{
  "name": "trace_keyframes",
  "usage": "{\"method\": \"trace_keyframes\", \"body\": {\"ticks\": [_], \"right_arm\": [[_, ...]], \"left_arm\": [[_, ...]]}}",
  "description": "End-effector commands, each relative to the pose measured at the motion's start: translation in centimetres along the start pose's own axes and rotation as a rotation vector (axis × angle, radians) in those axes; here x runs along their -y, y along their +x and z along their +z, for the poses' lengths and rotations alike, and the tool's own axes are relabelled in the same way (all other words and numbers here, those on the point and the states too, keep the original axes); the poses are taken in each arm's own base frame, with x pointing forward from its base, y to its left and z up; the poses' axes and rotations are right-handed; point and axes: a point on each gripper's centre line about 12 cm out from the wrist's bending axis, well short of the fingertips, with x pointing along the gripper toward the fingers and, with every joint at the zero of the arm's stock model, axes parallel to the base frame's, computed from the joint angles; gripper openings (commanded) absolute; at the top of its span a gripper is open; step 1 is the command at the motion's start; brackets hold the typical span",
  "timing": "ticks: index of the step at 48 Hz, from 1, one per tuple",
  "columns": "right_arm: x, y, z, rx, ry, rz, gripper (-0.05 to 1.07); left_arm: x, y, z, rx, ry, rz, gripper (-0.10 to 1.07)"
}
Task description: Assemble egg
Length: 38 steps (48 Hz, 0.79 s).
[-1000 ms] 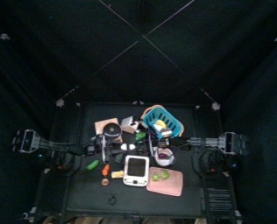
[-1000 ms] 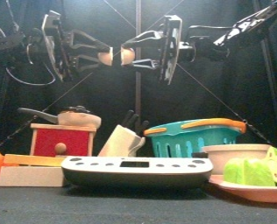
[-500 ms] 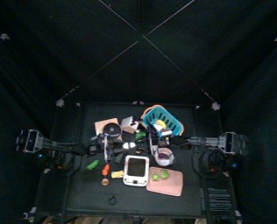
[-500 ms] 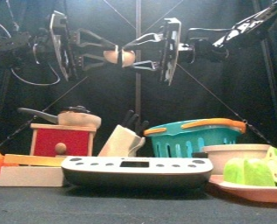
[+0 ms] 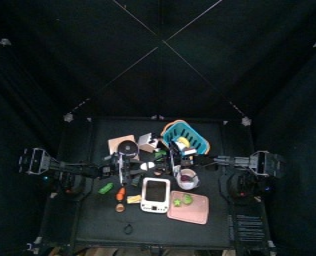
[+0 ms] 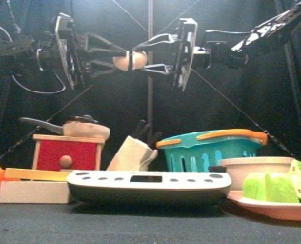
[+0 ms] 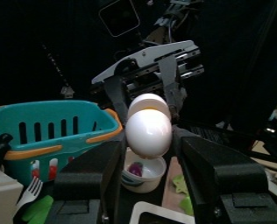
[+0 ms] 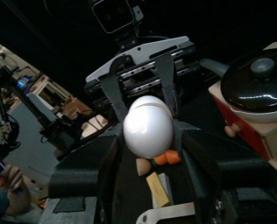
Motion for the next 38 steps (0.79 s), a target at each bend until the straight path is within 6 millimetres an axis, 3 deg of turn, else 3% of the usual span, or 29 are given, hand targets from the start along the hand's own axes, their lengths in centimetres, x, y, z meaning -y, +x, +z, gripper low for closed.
{"method": "trace_keyframes", "body": {"ticks": [1, 38], "right_arm": [[-1.35, -0.32, 2.29, 0.060, -0.027, 0.036, 0.64], [-1.20, -0.25, 2.24, 0.059, -0.026, 0.033, 0.64]], "left_arm": [[0.19, 0.58, 0.89, 0.036, -0.001, -0.004, 0.66], [0.28, 1.06, 0.96, 0.041, -0.002, -0.006, 0.66]]}}
